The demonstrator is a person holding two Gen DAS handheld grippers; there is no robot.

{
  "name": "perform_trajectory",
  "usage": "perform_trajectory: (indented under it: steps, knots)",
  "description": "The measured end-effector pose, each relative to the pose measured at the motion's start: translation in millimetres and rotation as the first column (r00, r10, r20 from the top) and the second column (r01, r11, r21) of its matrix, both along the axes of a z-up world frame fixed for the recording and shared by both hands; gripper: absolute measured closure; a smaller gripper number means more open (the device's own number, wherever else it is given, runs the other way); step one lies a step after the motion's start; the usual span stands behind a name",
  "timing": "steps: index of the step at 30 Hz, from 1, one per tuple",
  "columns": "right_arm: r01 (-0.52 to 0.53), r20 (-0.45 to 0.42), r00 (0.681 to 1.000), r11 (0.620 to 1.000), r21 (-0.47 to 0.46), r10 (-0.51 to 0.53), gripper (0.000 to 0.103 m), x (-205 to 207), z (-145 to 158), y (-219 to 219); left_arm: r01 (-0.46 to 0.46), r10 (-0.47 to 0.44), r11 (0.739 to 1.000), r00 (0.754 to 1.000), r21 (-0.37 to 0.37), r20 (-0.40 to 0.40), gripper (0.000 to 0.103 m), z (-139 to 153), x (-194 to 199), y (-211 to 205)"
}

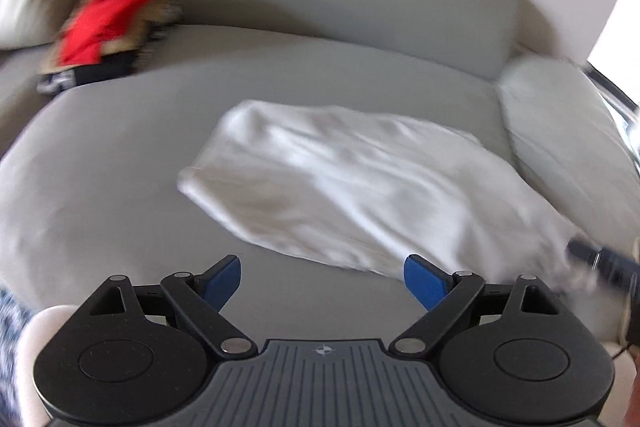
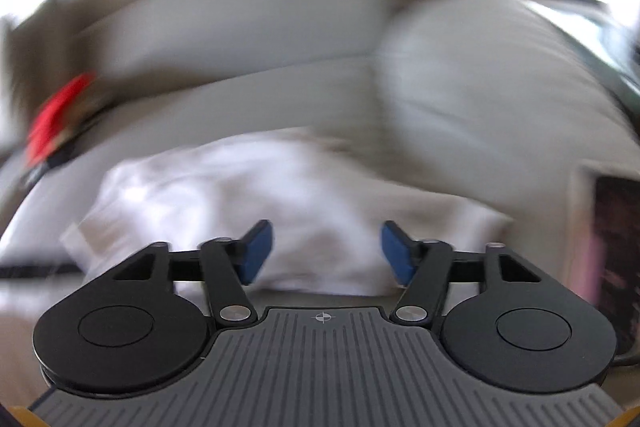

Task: Fold clothes

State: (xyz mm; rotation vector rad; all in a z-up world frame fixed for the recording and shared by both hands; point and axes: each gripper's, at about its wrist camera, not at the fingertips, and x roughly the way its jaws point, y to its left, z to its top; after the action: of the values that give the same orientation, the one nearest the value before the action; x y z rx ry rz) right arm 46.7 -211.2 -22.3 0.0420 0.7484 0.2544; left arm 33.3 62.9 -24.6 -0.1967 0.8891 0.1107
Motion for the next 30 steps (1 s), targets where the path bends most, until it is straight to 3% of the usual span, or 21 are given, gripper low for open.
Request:
perform_trajectory:
  steps: [4,7,9,10,13,18,19,21,22,24,27,30]
  knots:
    - [-0.240,0.040,0.968,0.960,-0.144,0.248,0.030,-16,-11,65,-0.138,0.136,0.989,0.990,0.051,0.041,0.012,9,-8,30]
    - [-0.376,0.028,0.915,0.878,-0.296,0.401,0.026,-31,-24,106,-0.235,0.233,0.970,0.971,0.059,0.051,0.012,10,-12,54]
    - [-0.428,0.004,0.882,0.803,-0.415,0.472,0.026,-31,-37,132,-0.302,0.299,0.952,0.953,0.046,0.050,0.012,10,-15,70]
    - [-0.447,-0.012,0.867,0.768,-0.458,0.497,0.026,-30,-44,143,-0.329,0.328,0.944,0.944,0.035,0.046,0.012,9,-15,77]
    - [-0.447,-0.002,0.847,0.712,-0.542,0.531,0.029,-31,-59,167,-0.373,0.373,0.928,0.927,-0.005,0.032,0.012,8,-17,92]
    - [-0.421,0.019,0.829,0.646,-0.637,0.559,0.031,-11,-73,206,-0.397,0.398,0.917,0.917,-0.036,0.032,0.012,6,-14,101]
    - [-0.420,0.015,0.825,0.632,-0.652,0.564,0.034,-7,-75,215,-0.404,0.406,0.913,0.913,-0.045,0.030,0.012,5,-14,103]
    - [-0.449,-0.002,0.808,0.613,-0.650,0.589,0.064,3,-78,228,-0.415,0.417,0.908,0.909,-0.058,0.027,0.012,4,-15,104]
    - [-0.469,-0.028,0.807,0.612,-0.637,0.590,0.102,10,-79,234,-0.420,0.422,0.906,0.906,-0.062,0.023,0.012,4,-15,106]
    - [-0.454,-0.022,0.834,0.663,-0.595,0.552,0.102,23,-71,238,-0.424,0.426,0.903,0.904,-0.067,0.019,0.012,4,-16,109]
    - [-0.332,0.132,0.889,0.815,-0.475,0.439,0.102,50,-24,221,-0.416,0.418,0.907,0.908,-0.072,0.026,0.012,4,-16,110]
    - [-0.103,0.296,0.934,0.946,-0.308,0.198,0.102,87,42,179,-0.381,0.384,0.922,0.922,-0.068,0.037,0.012,6,-10,104]
